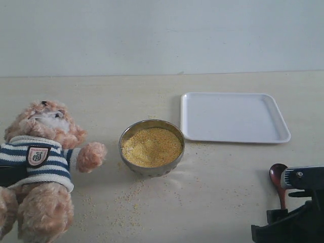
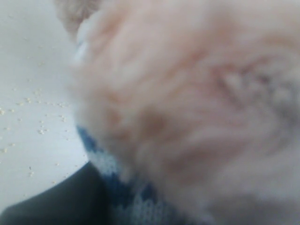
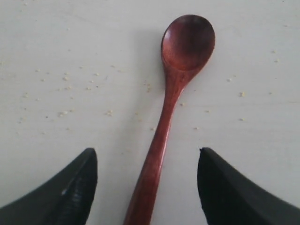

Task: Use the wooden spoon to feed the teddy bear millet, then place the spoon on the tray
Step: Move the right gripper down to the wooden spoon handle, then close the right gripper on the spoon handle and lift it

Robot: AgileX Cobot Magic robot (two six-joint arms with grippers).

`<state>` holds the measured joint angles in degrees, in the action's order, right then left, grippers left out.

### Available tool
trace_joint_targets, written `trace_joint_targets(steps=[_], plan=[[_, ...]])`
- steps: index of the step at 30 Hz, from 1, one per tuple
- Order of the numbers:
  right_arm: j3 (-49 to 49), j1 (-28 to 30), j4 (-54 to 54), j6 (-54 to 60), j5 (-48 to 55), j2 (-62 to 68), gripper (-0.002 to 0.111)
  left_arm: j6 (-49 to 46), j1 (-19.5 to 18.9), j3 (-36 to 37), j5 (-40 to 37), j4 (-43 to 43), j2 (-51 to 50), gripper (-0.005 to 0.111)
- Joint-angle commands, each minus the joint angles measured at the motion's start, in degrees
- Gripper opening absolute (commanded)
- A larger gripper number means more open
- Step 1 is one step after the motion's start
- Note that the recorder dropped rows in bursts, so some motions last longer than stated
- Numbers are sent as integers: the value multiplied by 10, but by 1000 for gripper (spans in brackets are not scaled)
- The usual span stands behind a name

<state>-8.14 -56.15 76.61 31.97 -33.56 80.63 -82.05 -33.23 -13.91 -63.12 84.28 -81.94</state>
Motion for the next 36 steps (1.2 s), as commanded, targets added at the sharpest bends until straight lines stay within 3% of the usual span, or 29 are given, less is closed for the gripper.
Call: trace_joint_targets(steps=[1, 18, 36], plan=[[1, -17, 58, 13, -7, 0, 61, -5, -2, 0, -17, 8, 0, 5], [-1, -17, 91, 14, 12, 1, 61, -5, -2, 0, -17, 8, 0, 5], [-40, -15, 99, 16, 18, 94, 61, -5, -2, 0, -17, 8, 0, 5]])
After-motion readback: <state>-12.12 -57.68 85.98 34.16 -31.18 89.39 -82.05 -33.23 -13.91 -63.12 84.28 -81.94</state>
